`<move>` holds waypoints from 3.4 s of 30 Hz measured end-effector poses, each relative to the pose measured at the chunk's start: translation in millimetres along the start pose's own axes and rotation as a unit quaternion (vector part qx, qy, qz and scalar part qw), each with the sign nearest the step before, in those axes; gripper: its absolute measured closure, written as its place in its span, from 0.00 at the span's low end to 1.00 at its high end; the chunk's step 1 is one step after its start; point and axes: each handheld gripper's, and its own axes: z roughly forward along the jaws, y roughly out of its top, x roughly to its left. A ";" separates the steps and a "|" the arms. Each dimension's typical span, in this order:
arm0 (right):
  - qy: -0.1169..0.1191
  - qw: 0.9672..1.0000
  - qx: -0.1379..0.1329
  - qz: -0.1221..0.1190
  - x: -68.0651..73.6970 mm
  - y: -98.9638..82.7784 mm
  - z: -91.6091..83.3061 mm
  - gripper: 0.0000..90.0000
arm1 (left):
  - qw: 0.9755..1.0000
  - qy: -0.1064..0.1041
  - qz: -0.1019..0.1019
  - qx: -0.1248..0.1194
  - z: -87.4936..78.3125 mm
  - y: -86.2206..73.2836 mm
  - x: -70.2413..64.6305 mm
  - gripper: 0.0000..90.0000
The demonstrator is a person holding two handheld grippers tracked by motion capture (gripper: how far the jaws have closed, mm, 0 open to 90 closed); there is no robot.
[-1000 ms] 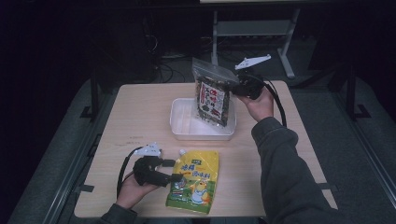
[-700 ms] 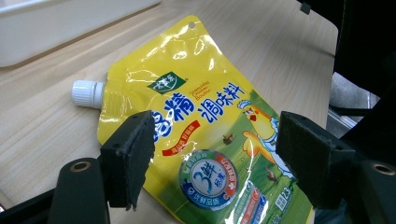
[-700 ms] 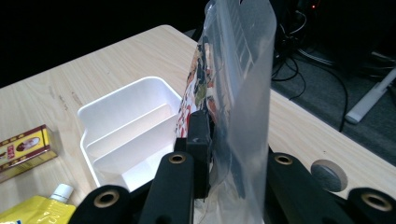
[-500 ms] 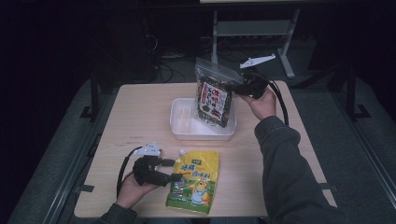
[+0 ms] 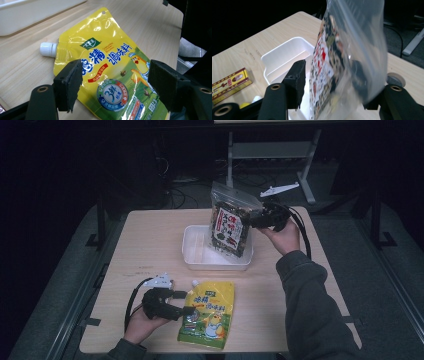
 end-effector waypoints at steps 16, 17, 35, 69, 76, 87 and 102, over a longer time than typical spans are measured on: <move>0.017 0.999 0.017 0.032 4.0 -32.4 -16.6 0.40 | 1.000 0.013 0.004 0.006 0.7 -2.0 0.0 0.30; 0.017 0.999 0.018 0.032 4.2 -34.4 -17.4 0.40 | 1.000 0.014 0.004 0.006 0.7 -2.1 0.2 0.30; 0.050 0.997 0.044 0.041 24.8 -63.6 -26.1 0.35 | 1.000 0.022 0.007 0.005 0.7 -1.9 0.2 0.30; 0.096 0.990 0.082 0.056 56.9 -116.9 -18.9 0.32 | 0.999 0.034 0.014 0.002 0.5 0.3 -3.7 0.24; 0.104 0.987 0.112 0.056 63.9 -125.0 -8.0 0.31 | 0.999 0.035 0.017 0.004 1.1 0.7 -4.2 0.24; 0.109 0.982 0.141 0.061 72.0 -130.8 8.8 0.33 | 0.999 0.040 0.018 0.011 1.5 -0.1 -4.1 0.24; 0.113 0.970 0.200 0.081 72.2 -136.6 42.6 0.44 | 0.999 0.045 0.018 0.012 2.2 0.2 -4.4 0.24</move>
